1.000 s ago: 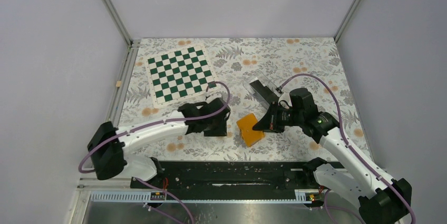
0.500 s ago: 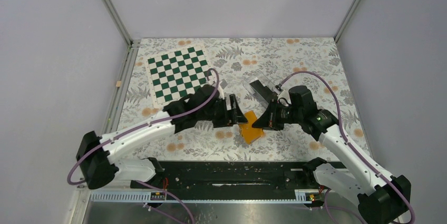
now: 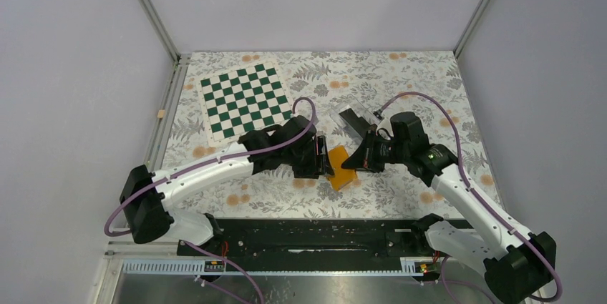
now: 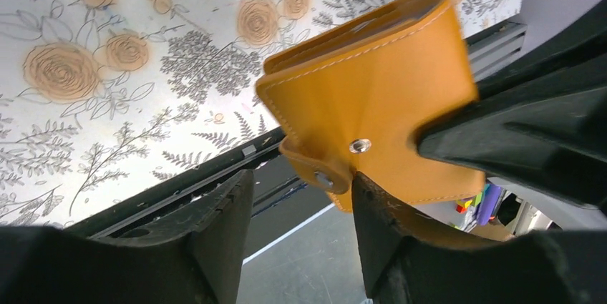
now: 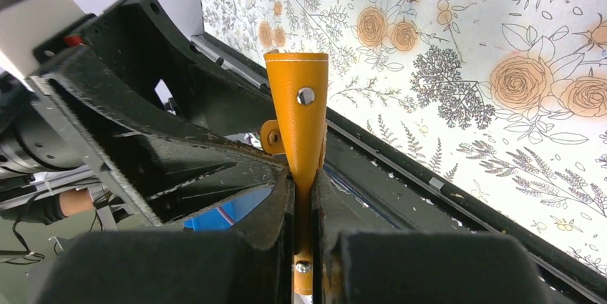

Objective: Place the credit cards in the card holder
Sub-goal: Open the card holder at the center of the board.

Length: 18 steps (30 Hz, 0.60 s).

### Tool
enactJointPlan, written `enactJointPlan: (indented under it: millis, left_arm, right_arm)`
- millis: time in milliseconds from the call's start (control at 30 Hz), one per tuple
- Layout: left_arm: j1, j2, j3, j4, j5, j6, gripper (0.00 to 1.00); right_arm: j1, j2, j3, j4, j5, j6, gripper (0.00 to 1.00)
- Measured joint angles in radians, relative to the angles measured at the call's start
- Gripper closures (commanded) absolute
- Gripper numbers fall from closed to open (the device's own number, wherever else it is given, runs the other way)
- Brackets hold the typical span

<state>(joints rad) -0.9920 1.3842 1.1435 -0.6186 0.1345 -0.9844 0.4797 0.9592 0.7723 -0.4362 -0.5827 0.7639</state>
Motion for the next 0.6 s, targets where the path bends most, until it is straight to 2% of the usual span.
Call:
enactJointPlan:
  millis: [167, 367, 600]
  left_arm:
    - [0.0, -0.012, -0.042, -0.019, -0.016, -0.011, 0.52]
    - [0.02, -0.013, -0.06, -0.022, -0.038, -0.019, 0.52]
    - [0.083, -0.03, -0.12, 0.046, -0.026, -0.042, 0.55]
  right_arm:
    - [0.0, 0.022, 0.011, 0.008, 0.0, 0.004, 1.0]
    - [0.0, 0.026, 0.01, 0.01, -0.002, 0.007, 1.0]
    - [0.0, 0.021, 0.01, 0.023, -0.002, 0.016, 1.0]
